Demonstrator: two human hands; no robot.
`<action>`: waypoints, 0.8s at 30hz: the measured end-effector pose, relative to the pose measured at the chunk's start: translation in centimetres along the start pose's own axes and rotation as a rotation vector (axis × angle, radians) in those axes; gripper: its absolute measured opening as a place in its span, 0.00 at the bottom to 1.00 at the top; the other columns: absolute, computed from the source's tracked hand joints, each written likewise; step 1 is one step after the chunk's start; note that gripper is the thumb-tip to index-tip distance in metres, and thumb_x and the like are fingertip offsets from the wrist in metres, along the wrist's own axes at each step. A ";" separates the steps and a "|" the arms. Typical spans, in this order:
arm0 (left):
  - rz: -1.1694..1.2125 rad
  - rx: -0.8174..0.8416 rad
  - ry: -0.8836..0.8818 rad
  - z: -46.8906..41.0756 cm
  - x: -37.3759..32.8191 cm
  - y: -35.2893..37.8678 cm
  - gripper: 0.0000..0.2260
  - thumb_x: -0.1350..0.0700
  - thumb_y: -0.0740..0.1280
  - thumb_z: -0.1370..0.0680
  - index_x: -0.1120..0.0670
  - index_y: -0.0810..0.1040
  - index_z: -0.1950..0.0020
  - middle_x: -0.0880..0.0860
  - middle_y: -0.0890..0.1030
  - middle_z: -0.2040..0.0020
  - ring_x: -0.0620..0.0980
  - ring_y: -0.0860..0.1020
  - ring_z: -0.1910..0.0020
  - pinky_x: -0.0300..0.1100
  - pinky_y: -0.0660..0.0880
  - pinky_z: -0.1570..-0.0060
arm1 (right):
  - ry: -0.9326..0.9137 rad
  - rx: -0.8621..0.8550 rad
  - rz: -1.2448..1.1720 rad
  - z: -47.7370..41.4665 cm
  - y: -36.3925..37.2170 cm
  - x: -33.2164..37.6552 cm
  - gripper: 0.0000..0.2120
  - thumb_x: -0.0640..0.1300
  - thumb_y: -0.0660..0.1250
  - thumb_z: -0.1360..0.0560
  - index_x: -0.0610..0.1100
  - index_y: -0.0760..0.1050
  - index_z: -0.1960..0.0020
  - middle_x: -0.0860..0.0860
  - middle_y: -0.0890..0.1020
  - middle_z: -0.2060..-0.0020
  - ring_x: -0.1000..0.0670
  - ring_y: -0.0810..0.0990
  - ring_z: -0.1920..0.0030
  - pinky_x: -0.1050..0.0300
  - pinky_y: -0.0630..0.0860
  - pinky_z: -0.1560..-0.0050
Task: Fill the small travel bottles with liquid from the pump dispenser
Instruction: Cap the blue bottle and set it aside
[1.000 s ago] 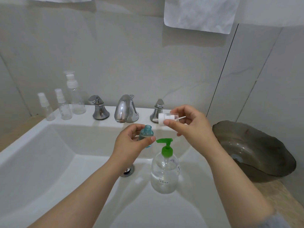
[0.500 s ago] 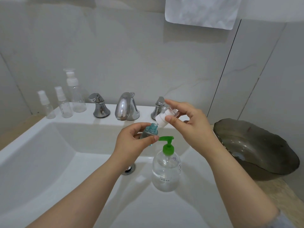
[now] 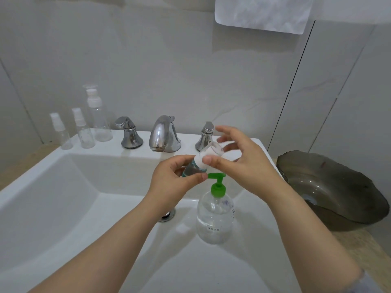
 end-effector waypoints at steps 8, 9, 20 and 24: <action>-0.023 0.003 0.002 0.1 0.3 0.0 0.16 0.63 0.77 0.34 0.49 0.82 0.50 0.49 0.85 0.54 0.48 0.83 0.53 0.42 0.79 0.50 | -0.017 -0.091 0.143 -0.1 -0.8 0.2 0.19 0.65 0.70 0.33 0.56 0.80 0.48 0.58 0.79 0.60 0.58 0.77 0.62 0.62 0.72 0.61; -0.025 0.002 0.004 0.0 0.3 0.0 0.16 0.63 0.77 0.33 0.49 0.82 0.49 0.49 0.85 0.54 0.48 0.83 0.53 0.41 0.79 0.50 | 0.012 -0.088 0.157 0.0 -1.0 -0.2 0.24 0.69 0.68 0.36 0.57 0.78 0.46 0.58 0.79 0.59 0.59 0.77 0.61 0.61 0.72 0.60; -0.053 -0.025 -0.014 -0.1 0.7 -0.3 0.17 0.64 0.77 0.34 0.51 0.82 0.48 0.50 0.85 0.54 0.48 0.82 0.54 0.43 0.79 0.50 | 0.086 -0.053 0.165 0.2 -1.7 -0.8 0.32 0.71 0.69 0.38 0.59 0.72 0.38 0.59 0.80 0.55 0.58 0.79 0.55 0.57 0.77 0.53; -0.043 -0.020 -0.004 -0.1 0.5 -0.3 0.16 0.64 0.76 0.33 0.49 0.82 0.50 0.50 0.85 0.54 0.48 0.82 0.54 0.41 0.79 0.50 | -0.024 0.013 0.055 0.3 -0.8 0.3 0.22 0.46 0.74 0.29 0.57 0.71 0.39 0.57 0.81 0.53 0.57 0.81 0.57 0.59 0.78 0.55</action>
Point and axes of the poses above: each hand's wrist, its own z-axis away from the middle knuckle, its own y-axis out of the palm, x = y × z, the point moved 10 cm from there along -z, towards the middle knuckle
